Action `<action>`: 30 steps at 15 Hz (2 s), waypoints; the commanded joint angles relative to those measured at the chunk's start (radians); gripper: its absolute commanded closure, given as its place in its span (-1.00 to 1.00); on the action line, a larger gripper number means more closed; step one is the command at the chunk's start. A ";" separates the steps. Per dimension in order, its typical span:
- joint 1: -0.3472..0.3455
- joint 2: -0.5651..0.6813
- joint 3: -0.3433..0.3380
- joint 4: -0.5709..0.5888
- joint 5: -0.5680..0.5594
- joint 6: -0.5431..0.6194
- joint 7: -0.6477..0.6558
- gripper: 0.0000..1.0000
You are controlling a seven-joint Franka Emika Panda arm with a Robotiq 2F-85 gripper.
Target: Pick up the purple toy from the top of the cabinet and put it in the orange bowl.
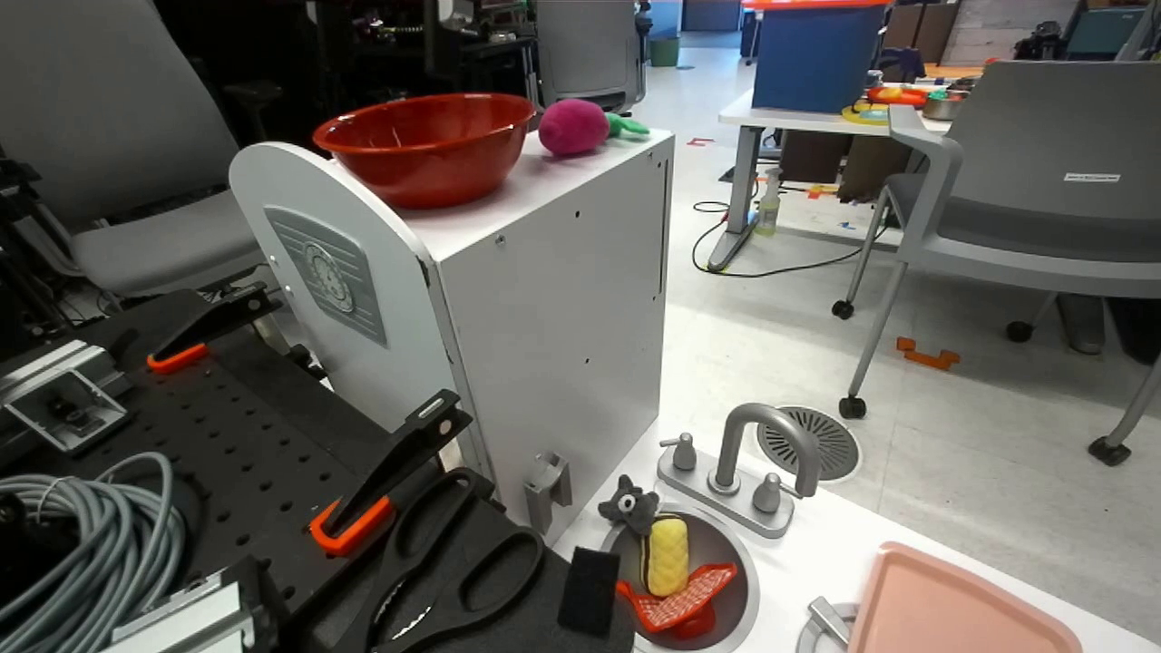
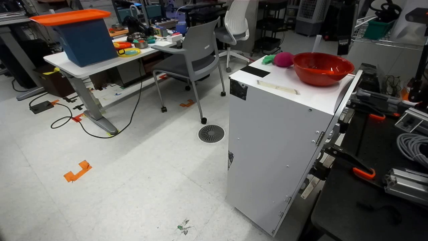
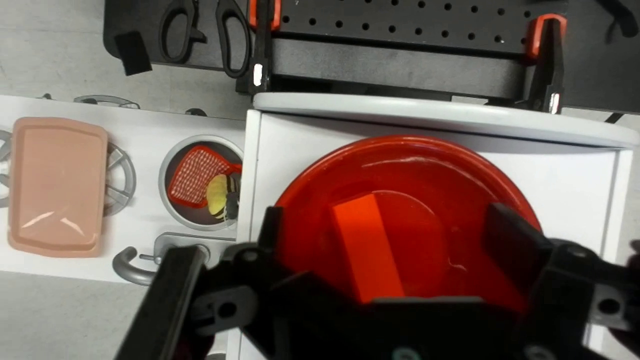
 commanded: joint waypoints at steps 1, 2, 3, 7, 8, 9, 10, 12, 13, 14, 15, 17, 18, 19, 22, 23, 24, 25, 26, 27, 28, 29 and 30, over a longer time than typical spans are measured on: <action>0.009 0.037 0.005 0.067 -0.106 -0.040 0.100 -1.00; 0.010 0.046 0.005 0.081 -0.128 -0.048 0.122 -1.00; 0.011 0.053 0.006 0.092 -0.144 -0.051 0.133 -1.00; 0.030 0.098 0.025 0.130 -0.138 -0.033 0.103 -1.00; 0.036 0.107 0.033 0.135 -0.126 -0.020 0.087 -1.00; 0.042 0.114 0.041 0.140 -0.119 -0.013 0.080 -1.00; 0.048 0.122 0.048 0.146 -0.115 -0.012 0.074 -1.00; 0.062 0.138 0.063 0.155 -0.107 -0.018 0.068 -1.00; 0.067 0.143 0.068 0.155 -0.100 -0.015 0.063 -1.00; 0.071 0.148 0.074 0.154 -0.093 -0.013 0.056 -1.00; 0.074 0.151 0.078 0.152 -0.089 -0.016 0.053 -1.00; 0.076 0.151 0.083 0.144 -0.078 -0.014 0.049 -1.00; 0.076 0.149 0.084 0.141 -0.074 -0.014 0.049 -1.00; 0.077 0.143 0.084 0.137 -0.072 -0.015 0.053 -1.00; 0.076 0.126 0.081 0.125 -0.072 -0.016 0.071 -1.00; 0.077 0.121 0.080 0.121 -0.071 -0.015 0.076 -1.00; 0.077 0.119 0.080 0.119 -0.070 -0.015 0.080 -1.00; 0.078 0.118 0.080 0.118 -0.068 -0.016 0.082 -1.00; 0.078 0.116 0.080 0.116 -0.069 -0.016 0.085 -1.00; 0.077 0.114 0.080 0.114 -0.068 -0.015 0.087 -1.00; 0.076 0.111 0.079 0.110 -0.065 -0.012 0.090 -1.00; 0.076 0.108 0.078 0.106 -0.064 -0.011 0.093 -1.00; 0.074 0.104 0.076 0.101 -0.061 -0.008 0.098 -1.00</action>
